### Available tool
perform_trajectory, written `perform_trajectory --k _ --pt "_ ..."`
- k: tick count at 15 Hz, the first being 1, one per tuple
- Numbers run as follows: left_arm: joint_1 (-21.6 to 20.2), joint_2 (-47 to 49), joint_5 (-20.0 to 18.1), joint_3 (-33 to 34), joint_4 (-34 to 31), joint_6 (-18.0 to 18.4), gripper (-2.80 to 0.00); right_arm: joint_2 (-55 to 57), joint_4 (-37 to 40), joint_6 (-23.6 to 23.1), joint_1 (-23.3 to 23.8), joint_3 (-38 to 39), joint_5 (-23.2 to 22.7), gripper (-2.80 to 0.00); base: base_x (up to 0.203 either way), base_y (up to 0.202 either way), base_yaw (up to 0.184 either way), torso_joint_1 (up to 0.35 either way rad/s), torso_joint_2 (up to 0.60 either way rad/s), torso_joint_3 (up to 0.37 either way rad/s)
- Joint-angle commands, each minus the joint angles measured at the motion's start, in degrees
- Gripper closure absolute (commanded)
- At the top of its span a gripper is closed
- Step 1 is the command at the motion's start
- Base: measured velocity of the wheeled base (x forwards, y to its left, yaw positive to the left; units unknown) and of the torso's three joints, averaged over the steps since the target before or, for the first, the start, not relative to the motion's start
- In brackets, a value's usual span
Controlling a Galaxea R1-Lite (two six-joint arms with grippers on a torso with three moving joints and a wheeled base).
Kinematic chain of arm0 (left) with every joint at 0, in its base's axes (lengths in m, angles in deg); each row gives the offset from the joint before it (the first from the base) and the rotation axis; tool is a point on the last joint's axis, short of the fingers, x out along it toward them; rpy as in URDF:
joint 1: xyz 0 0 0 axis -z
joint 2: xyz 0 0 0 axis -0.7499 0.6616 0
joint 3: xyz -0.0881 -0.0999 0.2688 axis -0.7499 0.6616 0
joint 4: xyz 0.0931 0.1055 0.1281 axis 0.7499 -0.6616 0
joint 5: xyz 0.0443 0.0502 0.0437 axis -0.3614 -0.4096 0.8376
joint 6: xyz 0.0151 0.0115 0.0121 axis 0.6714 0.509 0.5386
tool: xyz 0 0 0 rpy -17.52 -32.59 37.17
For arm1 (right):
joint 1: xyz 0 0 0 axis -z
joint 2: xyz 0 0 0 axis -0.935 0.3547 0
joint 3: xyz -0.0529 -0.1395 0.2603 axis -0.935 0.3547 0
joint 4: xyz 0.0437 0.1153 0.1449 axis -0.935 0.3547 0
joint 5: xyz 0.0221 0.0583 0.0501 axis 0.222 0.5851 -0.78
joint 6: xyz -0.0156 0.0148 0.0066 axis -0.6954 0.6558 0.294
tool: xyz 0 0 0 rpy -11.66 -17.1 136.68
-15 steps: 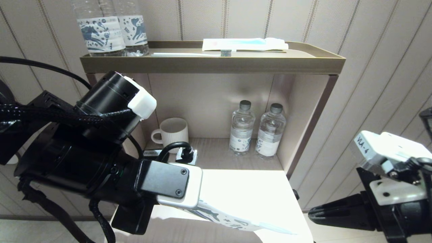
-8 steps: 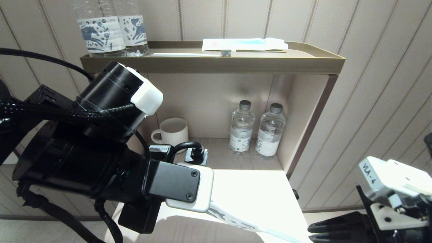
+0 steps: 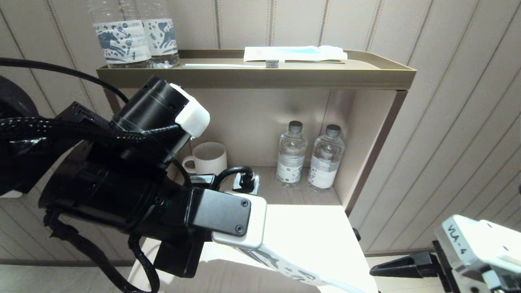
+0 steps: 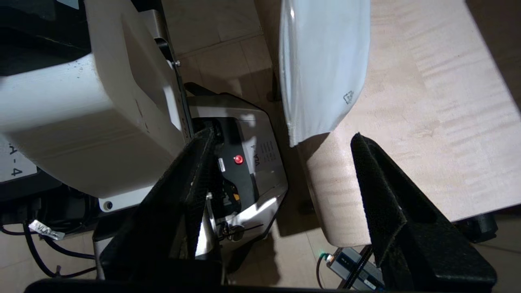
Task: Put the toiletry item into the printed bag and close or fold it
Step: Hand it to the other hand
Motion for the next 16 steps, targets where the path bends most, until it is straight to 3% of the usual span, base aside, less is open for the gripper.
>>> perform_trajectory --k 1,6,16 --pt "-1.64 2.31 -3.16 -1.13 -0.43 0.06 0.0 0.42 -0.08 -0.26 -0.67 0.5 -0.21 -2.8 0.0 0.0 0.0 0.0 0.0 0.0" --pt "-2.55 3.73 -7.49 -1.77 -0.42 -1.66 0.0 7.87 -13.45 -0.2 -0.23 2.79 -0.61 -2.8 0.0 0.0 0.0 0.0 0.0 0.0" --pt "-3.6 3.09 -8.24 -1.27 -0.33 -2.04 0.0 12.84 -14.76 -0.11 0.03 1.57 -0.64 -2.8 0.0 0.0 0.0 0.0 0.0 0.0"
